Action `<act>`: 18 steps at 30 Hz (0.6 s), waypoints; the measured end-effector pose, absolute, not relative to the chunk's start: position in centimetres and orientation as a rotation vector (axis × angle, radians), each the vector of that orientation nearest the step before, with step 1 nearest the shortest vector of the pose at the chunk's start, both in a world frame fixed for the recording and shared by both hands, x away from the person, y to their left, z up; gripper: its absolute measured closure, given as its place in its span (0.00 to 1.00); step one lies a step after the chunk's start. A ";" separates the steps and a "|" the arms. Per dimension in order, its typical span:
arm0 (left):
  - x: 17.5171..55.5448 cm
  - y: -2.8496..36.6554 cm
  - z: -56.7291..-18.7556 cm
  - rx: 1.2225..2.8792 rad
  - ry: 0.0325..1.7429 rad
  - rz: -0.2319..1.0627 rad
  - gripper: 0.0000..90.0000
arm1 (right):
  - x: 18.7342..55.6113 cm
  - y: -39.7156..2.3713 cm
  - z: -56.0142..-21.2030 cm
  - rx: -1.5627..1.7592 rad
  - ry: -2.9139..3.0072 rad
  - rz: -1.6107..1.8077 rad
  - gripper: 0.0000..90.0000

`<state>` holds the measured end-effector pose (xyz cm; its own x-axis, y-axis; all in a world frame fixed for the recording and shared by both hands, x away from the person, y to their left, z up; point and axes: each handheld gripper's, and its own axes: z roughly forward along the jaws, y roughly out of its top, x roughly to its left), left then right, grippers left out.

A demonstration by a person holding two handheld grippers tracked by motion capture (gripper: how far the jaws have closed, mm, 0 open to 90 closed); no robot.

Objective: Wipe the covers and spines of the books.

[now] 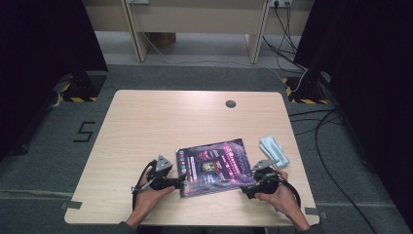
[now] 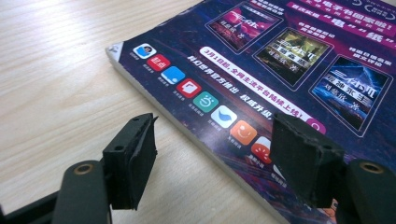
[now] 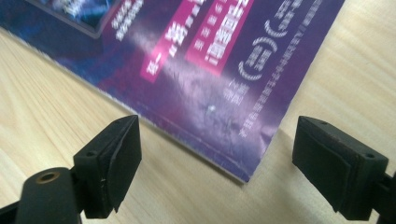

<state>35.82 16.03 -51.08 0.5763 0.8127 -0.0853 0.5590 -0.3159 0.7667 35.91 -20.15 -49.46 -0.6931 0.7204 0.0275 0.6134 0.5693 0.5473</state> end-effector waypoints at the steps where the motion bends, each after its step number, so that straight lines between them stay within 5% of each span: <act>1: 35.8 15.9 -51.2 2.034 1.087 0.407 0.34 | 35.9 -20.1 -49.6 1.102 2.601 0.774 0.19; 18: 32.9 14.7 -51.2 2.066 1.027 0.372 0.43 | 38.5 -20.7 -49.9 1.173 2.492 0.748 0.17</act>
